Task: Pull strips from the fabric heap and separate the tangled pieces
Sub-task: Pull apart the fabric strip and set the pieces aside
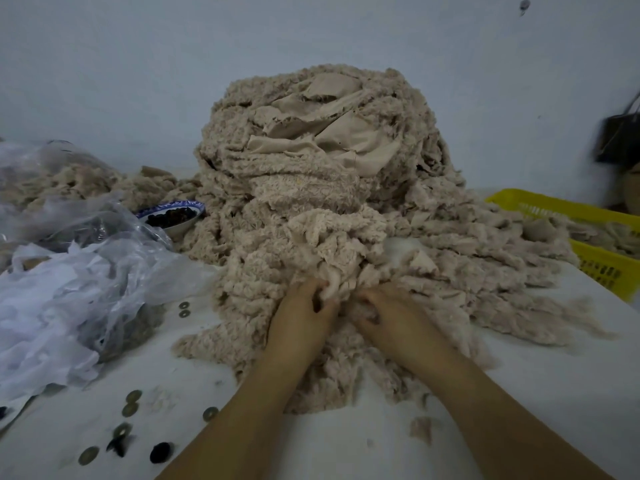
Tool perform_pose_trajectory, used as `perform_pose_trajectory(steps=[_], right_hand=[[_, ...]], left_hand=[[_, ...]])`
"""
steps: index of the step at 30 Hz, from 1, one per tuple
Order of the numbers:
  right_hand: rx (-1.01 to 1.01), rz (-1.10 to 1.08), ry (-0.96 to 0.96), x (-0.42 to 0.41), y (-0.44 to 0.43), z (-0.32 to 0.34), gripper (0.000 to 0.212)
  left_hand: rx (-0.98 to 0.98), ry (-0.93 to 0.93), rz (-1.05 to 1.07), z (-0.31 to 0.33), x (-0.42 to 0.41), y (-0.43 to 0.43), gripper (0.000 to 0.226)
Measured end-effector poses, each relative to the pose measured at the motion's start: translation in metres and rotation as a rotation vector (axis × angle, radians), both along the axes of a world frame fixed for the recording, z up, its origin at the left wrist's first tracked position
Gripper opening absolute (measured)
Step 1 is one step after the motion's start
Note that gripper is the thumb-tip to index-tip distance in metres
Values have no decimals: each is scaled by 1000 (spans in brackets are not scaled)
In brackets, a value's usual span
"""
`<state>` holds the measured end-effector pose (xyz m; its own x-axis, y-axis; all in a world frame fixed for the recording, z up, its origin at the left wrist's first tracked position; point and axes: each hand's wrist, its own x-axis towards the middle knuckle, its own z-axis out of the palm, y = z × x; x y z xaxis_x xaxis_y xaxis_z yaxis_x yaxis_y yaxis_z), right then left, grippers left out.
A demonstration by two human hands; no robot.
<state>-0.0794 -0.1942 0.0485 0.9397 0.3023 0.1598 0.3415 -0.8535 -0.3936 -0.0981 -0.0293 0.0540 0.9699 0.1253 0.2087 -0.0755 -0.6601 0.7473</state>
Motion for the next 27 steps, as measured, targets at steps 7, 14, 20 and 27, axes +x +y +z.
perform_pose_trajectory(steps=[7, 14, 20, 27], right_hand=[[458, 45, -24, -3, 1, 7, 18], [879, 40, 221, -8, 8, 11, 17], [942, 12, 254, -8, 8, 12, 36], [1355, 68, 474, -5, 8, 13, 25]], left_hand=[[-270, -360, 58, 14, -11, 5, 19], [-344, -199, -169, 11, -15, -7, 23], [-637, -123, -43, 9, -11, -7, 26], [-1111, 28, -229, 19, -11, -5, 16]])
